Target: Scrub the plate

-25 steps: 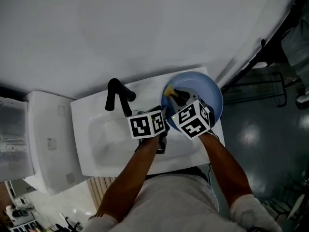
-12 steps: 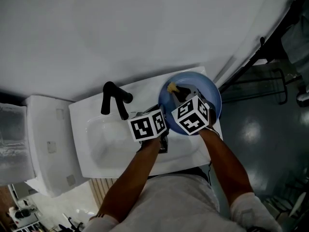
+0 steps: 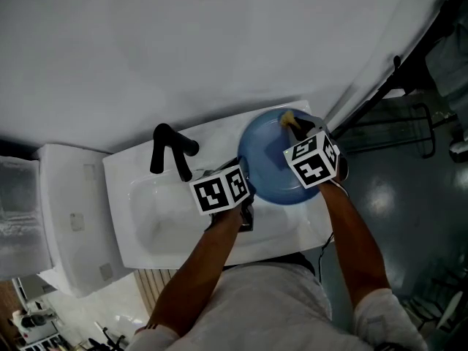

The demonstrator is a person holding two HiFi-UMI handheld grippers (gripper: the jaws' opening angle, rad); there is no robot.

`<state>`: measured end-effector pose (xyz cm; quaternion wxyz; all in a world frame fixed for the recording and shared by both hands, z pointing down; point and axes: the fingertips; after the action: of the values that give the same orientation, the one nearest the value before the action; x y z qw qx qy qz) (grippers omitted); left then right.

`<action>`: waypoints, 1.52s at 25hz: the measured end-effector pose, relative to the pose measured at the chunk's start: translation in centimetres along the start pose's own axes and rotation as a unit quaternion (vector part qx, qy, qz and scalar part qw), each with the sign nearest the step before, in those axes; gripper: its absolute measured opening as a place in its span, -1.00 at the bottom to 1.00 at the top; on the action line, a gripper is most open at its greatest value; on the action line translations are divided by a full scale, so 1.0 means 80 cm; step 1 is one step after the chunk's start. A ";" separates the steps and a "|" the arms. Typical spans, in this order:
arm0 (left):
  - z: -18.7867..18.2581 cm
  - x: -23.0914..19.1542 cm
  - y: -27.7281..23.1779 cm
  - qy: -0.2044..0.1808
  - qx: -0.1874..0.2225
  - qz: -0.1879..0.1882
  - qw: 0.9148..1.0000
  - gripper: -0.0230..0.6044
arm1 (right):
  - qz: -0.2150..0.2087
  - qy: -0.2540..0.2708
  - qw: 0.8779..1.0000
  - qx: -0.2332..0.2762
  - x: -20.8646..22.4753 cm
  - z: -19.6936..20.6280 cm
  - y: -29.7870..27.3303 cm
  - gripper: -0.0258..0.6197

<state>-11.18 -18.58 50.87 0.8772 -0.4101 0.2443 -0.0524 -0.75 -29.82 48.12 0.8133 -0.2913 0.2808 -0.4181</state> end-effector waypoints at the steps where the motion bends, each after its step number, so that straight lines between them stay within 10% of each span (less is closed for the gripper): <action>1: 0.000 0.000 0.000 0.002 0.000 0.000 1.000 -0.82 | 0.005 -0.001 1.000 -0.003 0.006 0.003 0.001 -0.73; 24: 0.001 -0.001 0.000 0.025 0.006 0.008 1.000 -0.83 | -0.117 -0.018 0.993 0.012 -0.153 -0.034 0.016 -0.73; 38: 0.001 0.000 0.001 0.023 0.004 0.011 1.000 -0.83 | -0.032 -0.035 0.998 -0.046 -0.032 0.028 0.030 -0.73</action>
<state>-11.14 -18.49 50.90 0.8735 -0.4025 0.2689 -0.0528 0.79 -25.99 48.47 0.7946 -0.3520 0.2615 -0.4199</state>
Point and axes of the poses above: the fingertips, and each gripper's own axes: y backward along the fingers, x to its right, z out of its underside, and after that the axes turned 5 degrees about -z, right-handed
